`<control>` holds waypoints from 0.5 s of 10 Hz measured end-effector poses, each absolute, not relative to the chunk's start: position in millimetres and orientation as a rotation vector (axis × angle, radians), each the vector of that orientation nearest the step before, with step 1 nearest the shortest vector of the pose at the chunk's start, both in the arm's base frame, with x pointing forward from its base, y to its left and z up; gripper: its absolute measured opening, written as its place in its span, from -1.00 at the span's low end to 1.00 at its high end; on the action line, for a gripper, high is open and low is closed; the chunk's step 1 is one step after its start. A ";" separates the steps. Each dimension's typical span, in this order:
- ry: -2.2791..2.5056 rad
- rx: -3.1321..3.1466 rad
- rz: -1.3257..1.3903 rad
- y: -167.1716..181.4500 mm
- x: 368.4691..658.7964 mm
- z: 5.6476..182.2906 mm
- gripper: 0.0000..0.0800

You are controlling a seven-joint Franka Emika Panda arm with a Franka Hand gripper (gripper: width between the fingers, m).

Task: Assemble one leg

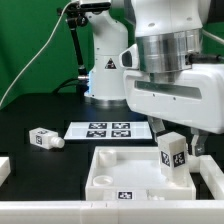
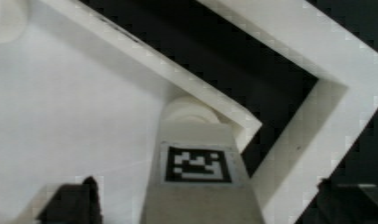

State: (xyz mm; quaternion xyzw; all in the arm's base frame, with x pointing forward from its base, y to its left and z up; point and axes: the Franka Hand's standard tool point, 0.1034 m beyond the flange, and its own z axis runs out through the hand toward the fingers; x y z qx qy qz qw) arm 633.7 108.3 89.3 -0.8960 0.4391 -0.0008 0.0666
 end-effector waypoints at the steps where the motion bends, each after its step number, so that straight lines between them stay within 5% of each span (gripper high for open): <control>1: 1.207 -2.757 -0.008 108.1 633.1 87.8 0.60; 5: 0.602 -3.001 -0.063 107.0 631.8 86.2 0.62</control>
Offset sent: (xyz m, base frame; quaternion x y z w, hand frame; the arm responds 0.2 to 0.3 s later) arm -0.0060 -0.0084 -0.0019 -0.0468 0.0491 -0.3090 0.9486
